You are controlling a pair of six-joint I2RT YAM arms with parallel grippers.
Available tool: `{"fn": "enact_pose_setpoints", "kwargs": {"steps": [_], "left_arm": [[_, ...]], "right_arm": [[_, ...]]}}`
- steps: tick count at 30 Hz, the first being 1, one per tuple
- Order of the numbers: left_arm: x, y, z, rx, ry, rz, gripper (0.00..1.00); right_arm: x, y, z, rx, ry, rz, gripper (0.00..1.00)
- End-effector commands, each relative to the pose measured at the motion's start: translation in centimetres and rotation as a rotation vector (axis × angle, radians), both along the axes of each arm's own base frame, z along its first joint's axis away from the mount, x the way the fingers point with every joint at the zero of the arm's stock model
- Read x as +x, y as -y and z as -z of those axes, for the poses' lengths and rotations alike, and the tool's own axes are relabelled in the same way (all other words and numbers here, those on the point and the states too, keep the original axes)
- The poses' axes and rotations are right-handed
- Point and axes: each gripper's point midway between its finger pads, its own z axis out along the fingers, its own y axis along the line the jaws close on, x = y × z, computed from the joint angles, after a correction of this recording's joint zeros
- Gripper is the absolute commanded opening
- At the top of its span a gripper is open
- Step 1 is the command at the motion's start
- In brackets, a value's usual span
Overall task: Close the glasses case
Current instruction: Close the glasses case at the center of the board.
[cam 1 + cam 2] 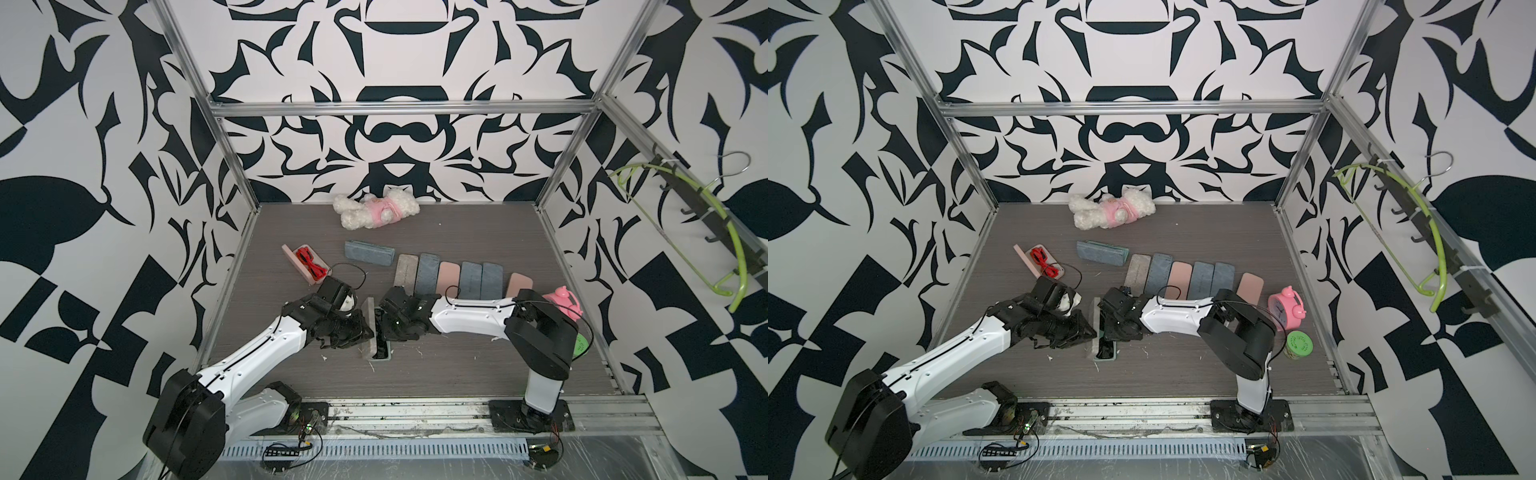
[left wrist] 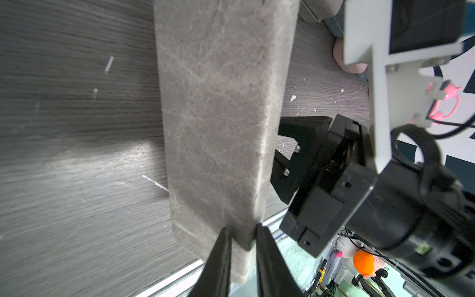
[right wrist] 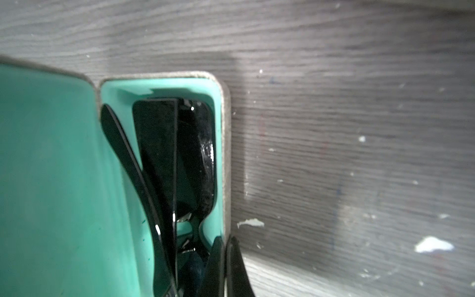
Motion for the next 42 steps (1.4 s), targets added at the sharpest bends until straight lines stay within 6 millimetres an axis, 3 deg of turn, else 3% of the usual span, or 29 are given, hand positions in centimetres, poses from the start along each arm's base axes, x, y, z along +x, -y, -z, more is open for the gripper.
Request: {"fn": "enact_pose_setpoints", "kwargs": {"steps": [1, 42], "left_arm": [[-0.1, -0.1, 0.6, 0.02, -0.008, 0.003, 0.21], [0.0, 0.9, 3.2, 0.02, -0.051, 0.019, 0.2]], "right_arm": [[0.2, -0.7, -0.3, 0.04, 0.017, -0.007, 0.0], [0.2, -0.8, -0.4, 0.051, 0.014, -0.007, 0.0]]}}
